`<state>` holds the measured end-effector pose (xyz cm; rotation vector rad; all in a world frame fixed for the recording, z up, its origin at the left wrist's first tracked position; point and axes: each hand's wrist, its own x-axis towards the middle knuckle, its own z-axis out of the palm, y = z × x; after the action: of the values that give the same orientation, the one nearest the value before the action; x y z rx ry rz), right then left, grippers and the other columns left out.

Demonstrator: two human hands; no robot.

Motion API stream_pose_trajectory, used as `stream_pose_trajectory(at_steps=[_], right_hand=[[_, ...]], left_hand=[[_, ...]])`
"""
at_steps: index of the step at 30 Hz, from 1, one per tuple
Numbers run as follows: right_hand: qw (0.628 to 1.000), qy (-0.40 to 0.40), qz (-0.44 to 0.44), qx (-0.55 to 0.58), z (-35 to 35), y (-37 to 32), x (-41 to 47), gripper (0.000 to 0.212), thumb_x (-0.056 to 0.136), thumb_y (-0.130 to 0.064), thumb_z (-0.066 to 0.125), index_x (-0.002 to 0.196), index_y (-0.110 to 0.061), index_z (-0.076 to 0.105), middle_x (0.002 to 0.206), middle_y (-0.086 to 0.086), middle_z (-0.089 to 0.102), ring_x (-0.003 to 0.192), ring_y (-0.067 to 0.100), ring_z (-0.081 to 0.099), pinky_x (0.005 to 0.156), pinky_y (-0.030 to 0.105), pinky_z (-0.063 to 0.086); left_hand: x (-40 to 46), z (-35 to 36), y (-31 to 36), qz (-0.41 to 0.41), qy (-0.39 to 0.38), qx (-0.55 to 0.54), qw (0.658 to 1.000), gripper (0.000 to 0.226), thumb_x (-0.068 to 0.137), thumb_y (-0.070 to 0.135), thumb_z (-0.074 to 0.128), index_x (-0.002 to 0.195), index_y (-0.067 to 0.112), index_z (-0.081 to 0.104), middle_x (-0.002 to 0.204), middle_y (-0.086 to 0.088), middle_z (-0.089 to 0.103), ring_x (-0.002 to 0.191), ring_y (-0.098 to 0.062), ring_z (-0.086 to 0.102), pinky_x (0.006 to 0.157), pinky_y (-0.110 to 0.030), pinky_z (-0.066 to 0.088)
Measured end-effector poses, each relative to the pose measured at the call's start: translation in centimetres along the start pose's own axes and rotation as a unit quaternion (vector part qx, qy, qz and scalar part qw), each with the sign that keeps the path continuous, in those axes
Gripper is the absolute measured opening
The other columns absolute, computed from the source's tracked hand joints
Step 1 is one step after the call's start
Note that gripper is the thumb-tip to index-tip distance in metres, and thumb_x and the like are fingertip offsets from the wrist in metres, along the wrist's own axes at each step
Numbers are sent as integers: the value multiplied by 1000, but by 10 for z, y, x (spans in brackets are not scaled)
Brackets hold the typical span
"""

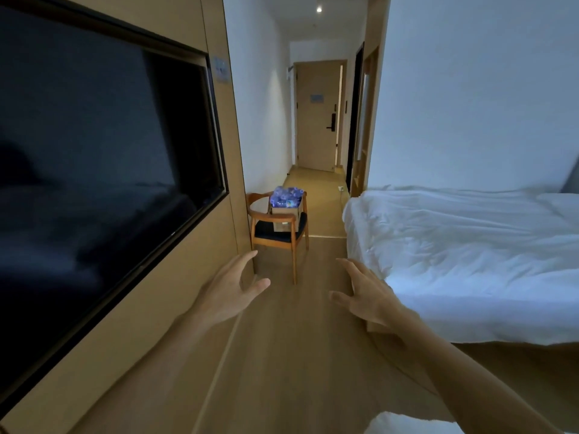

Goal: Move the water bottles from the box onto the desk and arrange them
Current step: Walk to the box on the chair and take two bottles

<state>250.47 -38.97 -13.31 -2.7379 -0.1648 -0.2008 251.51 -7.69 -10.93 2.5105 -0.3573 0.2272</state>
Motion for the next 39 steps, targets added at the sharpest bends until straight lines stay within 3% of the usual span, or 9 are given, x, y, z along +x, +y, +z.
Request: stream_pose_trajectory(at_steps=[8, 14, 27, 33, 37, 39], right_hand=[[1000, -3, -16, -2, 33, 36, 161, 80, 77, -68, 51, 142, -45, 10, 154, -10, 25, 136, 23, 37, 101, 43, 44], [1000, 8, -2, -19, 46, 57, 281, 79, 80, -69, 51, 143, -45, 11, 155, -8, 25, 136, 25, 39, 103, 49, 40], [999, 20, 25, 10, 80, 161, 506, 77, 87, -60, 56, 149, -35, 17, 154, -4, 28, 134, 23, 41, 102, 40, 42], [999, 15, 12, 38, 86, 221, 640, 76, 86, -57, 59, 147, -35, 20, 153, -2, 29, 131, 24, 44, 100, 44, 47], [999, -2, -4, 36, 87, 254, 727, 75, 86, -57, 59, 147, -36, 20, 153, -2, 30, 132, 23, 44, 101, 48, 46], [999, -6, -7, 44, 89, 265, 763, 74, 86, -57, 58, 147, -36, 21, 153, -2, 30, 133, 23, 43, 102, 49, 46]], left_hand=[[156, 30, -58, 17, 14, 5, 1000, 77, 76, 82, 44, 143, 55, 16, 151, 26, 25, 138, -7, 33, 100, -43, 38], [287, 40, -87, 48, 0, -10, 999, 71, 83, 71, 49, 145, 48, 22, 151, 23, 29, 138, -7, 33, 100, -40, 37], [537, 121, -126, 56, -32, -64, 996, 66, 88, 58, 57, 145, 39, 30, 150, 20, 32, 135, -5, 35, 102, -33, 38], [663, 163, -134, 45, -30, -92, 994, 59, 90, 50, 60, 142, 41, 35, 147, 19, 36, 133, -7, 39, 104, -35, 41], [739, 183, -139, 45, -25, -106, 993, 48, 89, 51, 61, 126, 64, 33, 137, 26, 39, 127, -4, 43, 95, -30, 44], [771, 193, -147, 17, -19, -114, 993, 53, 87, 58, 59, 134, 56, 34, 142, 22, 38, 126, -3, 44, 96, -34, 48]])
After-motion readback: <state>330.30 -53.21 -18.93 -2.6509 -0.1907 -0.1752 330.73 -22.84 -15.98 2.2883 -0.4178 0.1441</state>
